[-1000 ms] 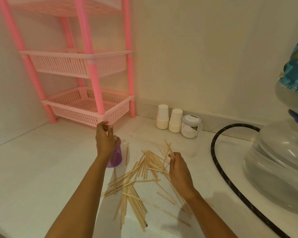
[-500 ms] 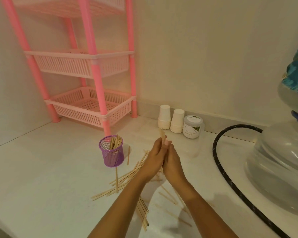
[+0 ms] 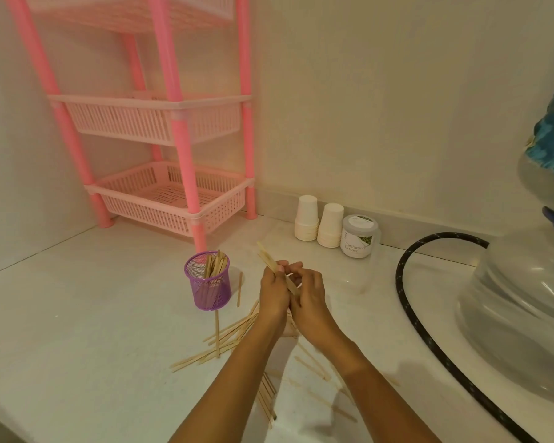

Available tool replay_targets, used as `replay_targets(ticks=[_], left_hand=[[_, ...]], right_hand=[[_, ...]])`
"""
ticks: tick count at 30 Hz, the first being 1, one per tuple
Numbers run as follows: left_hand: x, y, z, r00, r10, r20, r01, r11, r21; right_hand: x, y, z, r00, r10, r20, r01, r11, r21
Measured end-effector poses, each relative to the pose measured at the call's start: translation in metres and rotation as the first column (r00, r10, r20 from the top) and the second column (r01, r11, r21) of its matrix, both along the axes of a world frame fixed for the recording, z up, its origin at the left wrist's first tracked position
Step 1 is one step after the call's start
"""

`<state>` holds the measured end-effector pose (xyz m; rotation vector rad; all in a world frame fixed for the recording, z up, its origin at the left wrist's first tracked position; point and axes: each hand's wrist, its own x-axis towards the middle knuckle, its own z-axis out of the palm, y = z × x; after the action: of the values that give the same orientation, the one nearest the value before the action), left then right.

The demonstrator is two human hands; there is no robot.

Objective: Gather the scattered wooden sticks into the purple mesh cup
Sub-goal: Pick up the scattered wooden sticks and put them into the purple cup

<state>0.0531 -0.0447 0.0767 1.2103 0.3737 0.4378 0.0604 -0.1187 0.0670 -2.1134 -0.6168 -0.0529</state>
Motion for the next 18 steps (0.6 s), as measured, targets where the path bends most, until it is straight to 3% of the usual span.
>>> replay_targets(ticks=[5,9,13,16,18], left_hand=[[0.006,0.024,0.014,0.989,0.133,0.072,-0.129,0.990,-0.060],[0.005,0.067,0.037,0.937,0.290,0.197,-0.305,0.951,0.052],[0.000,0.111,0.056,0.850,0.423,0.313,-0.493,0.848,0.192],[-0.002,0.133,0.055,0.853,0.442,0.277,-0.519,0.774,0.364],[0.000,0.142,0.048,0.885,0.445,0.139,-0.460,0.785,0.415]], right_hand=[[0.005,-0.012,-0.014,0.999,0.030,0.020,-0.032,0.996,0.079],[0.010,-0.029,-0.028,1.000,0.007,0.013,-0.007,0.999,0.044],[0.013,-0.045,-0.043,0.998,-0.042,-0.045,0.042,0.999,-0.006],[0.018,-0.052,-0.051,0.992,-0.052,-0.115,0.049,0.998,-0.026],[0.020,-0.053,-0.054,0.988,-0.045,-0.150,0.039,0.999,-0.037]])
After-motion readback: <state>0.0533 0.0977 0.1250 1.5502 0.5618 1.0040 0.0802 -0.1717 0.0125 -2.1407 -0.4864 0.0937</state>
